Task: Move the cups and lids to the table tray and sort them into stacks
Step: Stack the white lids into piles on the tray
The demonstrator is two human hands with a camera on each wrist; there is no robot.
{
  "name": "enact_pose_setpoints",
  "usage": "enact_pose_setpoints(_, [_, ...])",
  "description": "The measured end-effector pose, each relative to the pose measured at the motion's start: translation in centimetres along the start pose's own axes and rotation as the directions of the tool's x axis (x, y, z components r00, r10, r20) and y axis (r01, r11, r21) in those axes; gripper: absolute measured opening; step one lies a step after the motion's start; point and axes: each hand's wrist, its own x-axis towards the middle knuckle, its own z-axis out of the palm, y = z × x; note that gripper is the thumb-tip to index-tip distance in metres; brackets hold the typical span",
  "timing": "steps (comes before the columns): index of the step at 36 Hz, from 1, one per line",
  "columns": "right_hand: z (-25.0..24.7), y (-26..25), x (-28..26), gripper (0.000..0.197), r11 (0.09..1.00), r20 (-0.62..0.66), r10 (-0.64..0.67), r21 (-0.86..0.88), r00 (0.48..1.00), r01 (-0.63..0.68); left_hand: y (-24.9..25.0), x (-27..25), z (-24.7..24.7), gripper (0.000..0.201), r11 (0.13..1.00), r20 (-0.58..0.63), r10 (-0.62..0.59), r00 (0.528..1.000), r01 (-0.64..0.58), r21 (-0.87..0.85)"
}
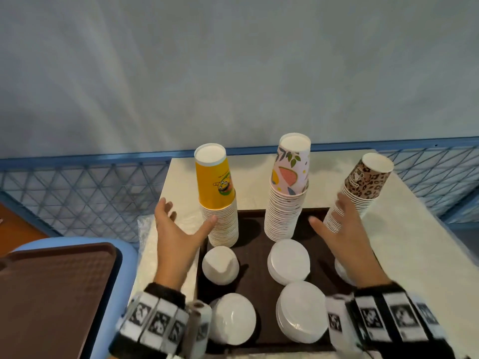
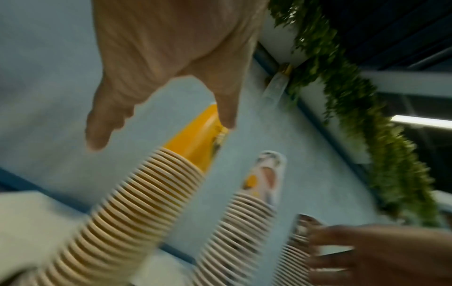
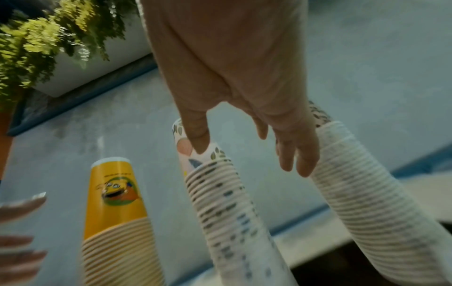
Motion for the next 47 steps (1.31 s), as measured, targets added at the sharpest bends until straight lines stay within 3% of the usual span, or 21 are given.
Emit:
enact_pose_setpoints(2, [0.5, 2.1, -2.1, 0.079, 0.997, 0.005, 0.082, 0.01, 0.997, -0.082, 0.6, -3.5, 1.2, 0.082, 0.987, 0.006, 0.038, 0.999, -0.036, -0.156])
enact_pose_setpoints(4, [1.1, 4.3, -4.1, 0.076, 0.984, 0.051, 0.174, 0.028, 0.983, -0.175, 0.4, -6.8, 3.4, 0.069, 0.984, 0.185, 0.001, 0.983, 0.033, -0.178])
enact_pose_setpoints(6, [1.7, 6.1, -6.0, 0.072, 0.97, 0.105, 0.237, 0.021, 0.966, -0.24, -0.7, -9.5, 5.8, 0.069, 0.989, 0.415, -0.09, 0.905, 0.131, -0.071])
enact_pose_setpoints(8, [2.2, 7.6, -7.5, 0.069, 0.959, 0.143, 0.28, -0.01, 0.949, -0.282, -2.2, -11.2, 8.0, 0.067, 0.984, 0.536, -0.154, 0.83, 0.177, 0.009])
enact_pose_setpoints(14, [2.6, 9.5, -9.7, 0.065, 0.941, 0.188, 0.331, -0.135, 0.925, -0.309, -5.9, -12.6, 10.8, 0.085, 0.933, 0.579, -0.339, 0.742, 0.184, 0.311])
enact_pose_setpoints(26, [2.1, 9.6, -10.9, 0.047, 0.948, 0.248, 0.316, -0.13, 0.916, -0.291, -6.8, -13.8, 11.1, 0.053, 0.945, 0.587, -0.247, 0.771, 0.056, 0.324])
enact_pose_setpoints(31, [2.2, 8.9, -11.3, 0.041, 0.961, 0.211, 0.271, -0.113, 0.939, -0.252, -6.6, -14.0, 10.5, 0.052, 0.948, 0.581, -0.23, 0.781, 0.044, 0.316])
enact_pose_setpoints(36, [1.5, 6.8, -11.5, 0.042, 0.965, 0.167, 0.257, 0.002, 0.952, -0.261, -5.1, -13.3, 9.1, 0.052, 0.973, 0.538, -0.155, 0.829, 0.035, 0.226])
enact_pose_setpoints(39, [1.0, 4.2, -11.3, 0.044, 0.965, 0.156, 0.242, 0.065, 0.958, -0.254, -3.5, -12.7, 7.7, 0.055, 0.982, 0.543, -0.188, 0.818, 0.154, 0.108])
enact_pose_setpoints(42, [1.2, 1.6, -11.1, 0.045, 0.968, 0.172, 0.21, 0.101, 0.962, -0.229, -2.2, -12.3, 6.0, 0.045, 0.965, 0.544, -0.195, 0.816, 0.258, -0.042])
enact_pose_setpoints(47, [3.6, -1.7, -12.6, 0.046, 0.972, 0.269, 0.129, 0.158, 0.955, -0.176, -1.8, -11.5, 3.0, 0.051, 0.944, 0.441, -0.203, 0.874, 0.294, -0.148])
